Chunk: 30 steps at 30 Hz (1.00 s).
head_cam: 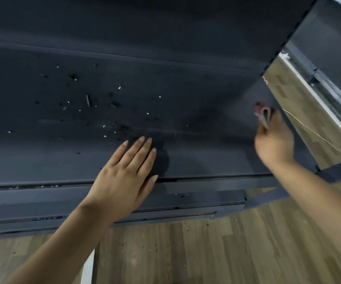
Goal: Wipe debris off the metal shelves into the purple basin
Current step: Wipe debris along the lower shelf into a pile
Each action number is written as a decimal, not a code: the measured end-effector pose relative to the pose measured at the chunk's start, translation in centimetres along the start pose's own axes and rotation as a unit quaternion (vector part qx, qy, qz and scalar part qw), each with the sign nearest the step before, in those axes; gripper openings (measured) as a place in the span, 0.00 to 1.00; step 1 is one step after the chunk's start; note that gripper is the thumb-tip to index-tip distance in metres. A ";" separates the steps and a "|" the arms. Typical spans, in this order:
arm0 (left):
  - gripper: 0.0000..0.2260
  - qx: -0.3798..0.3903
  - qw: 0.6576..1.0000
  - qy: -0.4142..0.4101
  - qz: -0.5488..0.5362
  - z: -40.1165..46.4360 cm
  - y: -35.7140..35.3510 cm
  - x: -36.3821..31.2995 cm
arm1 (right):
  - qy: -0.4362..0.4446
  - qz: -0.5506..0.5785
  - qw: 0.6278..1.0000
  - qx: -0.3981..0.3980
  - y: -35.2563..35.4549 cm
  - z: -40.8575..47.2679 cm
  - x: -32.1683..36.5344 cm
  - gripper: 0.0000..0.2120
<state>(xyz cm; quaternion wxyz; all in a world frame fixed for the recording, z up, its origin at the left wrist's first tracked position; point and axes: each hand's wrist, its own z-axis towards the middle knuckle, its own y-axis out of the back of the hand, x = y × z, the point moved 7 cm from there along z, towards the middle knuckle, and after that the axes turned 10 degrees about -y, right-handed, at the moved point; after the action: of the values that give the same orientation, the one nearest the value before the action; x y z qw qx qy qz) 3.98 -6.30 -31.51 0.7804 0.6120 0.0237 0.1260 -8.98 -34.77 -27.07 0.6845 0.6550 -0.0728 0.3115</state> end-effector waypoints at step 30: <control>0.31 0.003 0.999 0.019 -0.037 0.3 -0.6 0.5 | 0.068 -0.002 0.997 -0.020 0.1 3.2 4.8 0.14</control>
<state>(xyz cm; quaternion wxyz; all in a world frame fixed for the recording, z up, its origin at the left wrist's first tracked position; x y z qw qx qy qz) 4.65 -6.56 -31.96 0.7822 0.6104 0.0616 0.1087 -4.24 -36.21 -24.18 0.7015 0.6186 -0.0313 0.3526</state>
